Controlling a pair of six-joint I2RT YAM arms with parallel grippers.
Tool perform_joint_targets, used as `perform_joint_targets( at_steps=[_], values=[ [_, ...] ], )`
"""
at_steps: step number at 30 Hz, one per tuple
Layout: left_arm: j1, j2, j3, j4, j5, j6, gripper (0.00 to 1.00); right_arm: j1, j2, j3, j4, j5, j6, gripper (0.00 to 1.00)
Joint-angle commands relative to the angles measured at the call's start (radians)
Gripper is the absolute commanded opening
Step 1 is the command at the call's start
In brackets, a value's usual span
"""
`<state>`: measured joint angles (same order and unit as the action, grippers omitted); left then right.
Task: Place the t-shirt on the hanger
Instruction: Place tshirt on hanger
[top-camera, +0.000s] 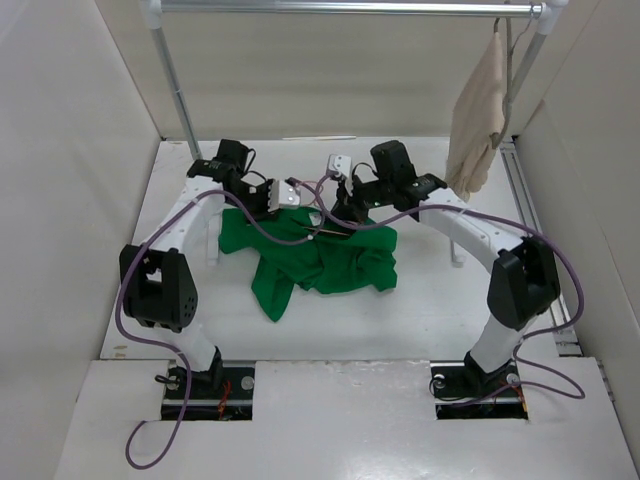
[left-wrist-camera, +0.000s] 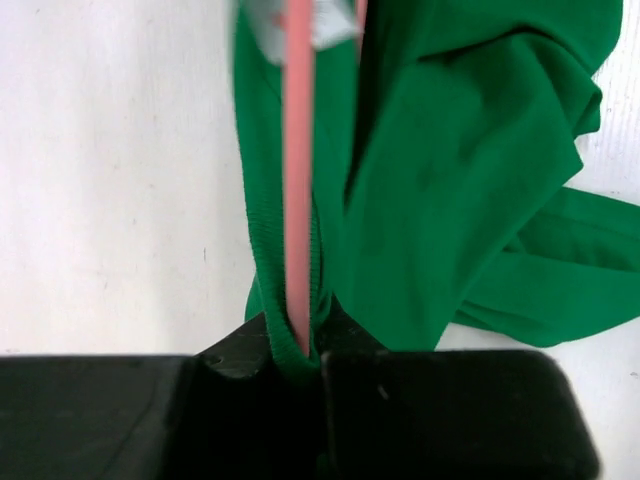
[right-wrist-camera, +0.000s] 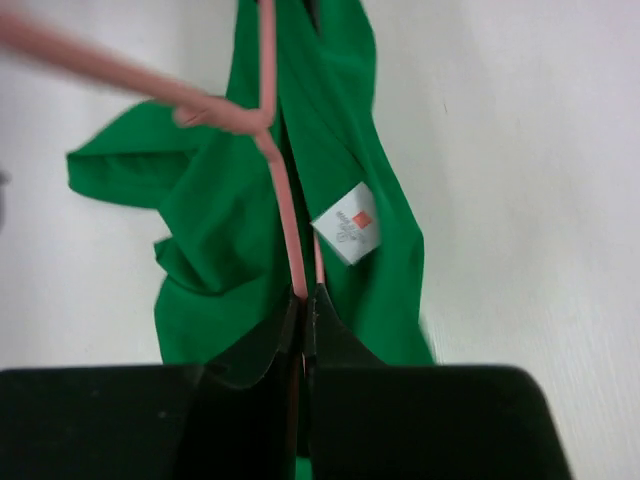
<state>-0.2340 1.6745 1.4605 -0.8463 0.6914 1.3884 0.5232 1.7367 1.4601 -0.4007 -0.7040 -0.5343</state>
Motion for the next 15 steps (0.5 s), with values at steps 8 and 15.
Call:
perform_joint_targets(
  at_steps=[8, 15],
  values=[
    [0.16, -0.042, 0.002, 0.047, 0.145, -0.122, 0.0, -0.042, -0.228, -0.139, 0.068, 0.072, 0.072, 0.0],
    [0.17, -0.042, 0.001, 0.141, 0.134, -0.239, 0.21, -0.029, -0.273, -0.066, 0.02, 0.083, 0.126, 0.0]
  ],
)
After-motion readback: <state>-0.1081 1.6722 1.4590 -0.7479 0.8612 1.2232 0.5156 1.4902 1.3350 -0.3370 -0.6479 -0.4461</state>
